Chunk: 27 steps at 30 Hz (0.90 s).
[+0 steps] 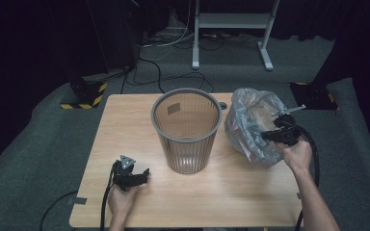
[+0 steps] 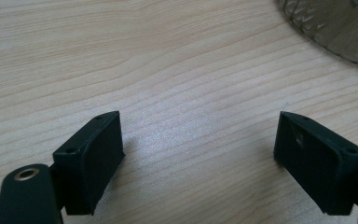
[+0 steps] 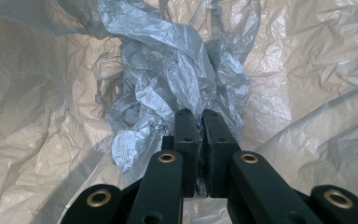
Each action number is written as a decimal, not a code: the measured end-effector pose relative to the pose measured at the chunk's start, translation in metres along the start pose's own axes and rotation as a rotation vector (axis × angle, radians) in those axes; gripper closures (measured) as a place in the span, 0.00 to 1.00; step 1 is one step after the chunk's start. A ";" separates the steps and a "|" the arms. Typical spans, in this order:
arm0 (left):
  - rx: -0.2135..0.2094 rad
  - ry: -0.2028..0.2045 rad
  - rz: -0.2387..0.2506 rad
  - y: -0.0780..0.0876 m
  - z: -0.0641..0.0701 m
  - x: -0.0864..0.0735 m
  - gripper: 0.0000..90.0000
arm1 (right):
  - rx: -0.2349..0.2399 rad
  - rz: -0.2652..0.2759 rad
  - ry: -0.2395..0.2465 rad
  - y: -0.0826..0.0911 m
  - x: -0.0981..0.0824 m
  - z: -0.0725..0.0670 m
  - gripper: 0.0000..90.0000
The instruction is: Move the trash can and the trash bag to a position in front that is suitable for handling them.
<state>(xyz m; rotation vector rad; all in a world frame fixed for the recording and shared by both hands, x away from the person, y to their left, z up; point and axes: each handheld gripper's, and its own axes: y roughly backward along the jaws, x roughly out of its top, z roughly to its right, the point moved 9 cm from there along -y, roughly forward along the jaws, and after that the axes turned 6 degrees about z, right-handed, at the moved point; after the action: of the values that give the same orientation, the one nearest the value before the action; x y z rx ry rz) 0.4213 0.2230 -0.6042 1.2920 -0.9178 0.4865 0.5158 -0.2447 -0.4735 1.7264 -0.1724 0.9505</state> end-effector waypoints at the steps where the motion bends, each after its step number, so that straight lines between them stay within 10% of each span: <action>1: 0.000 -0.001 0.000 0.000 0.000 0.000 0.18 | 0.001 0.004 -0.002 0.003 0.001 0.000 0.95; 27: 0.000 0.000 0.000 0.000 0.000 0.000 0.18 | 0.016 0.049 0.024 0.045 0.033 -0.005 0.96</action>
<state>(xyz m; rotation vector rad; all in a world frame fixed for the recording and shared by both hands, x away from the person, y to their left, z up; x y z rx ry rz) 0.4214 0.2231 -0.6042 1.2921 -0.9181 0.4868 0.5102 -0.2465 -0.4179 1.7315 -0.1931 1.0107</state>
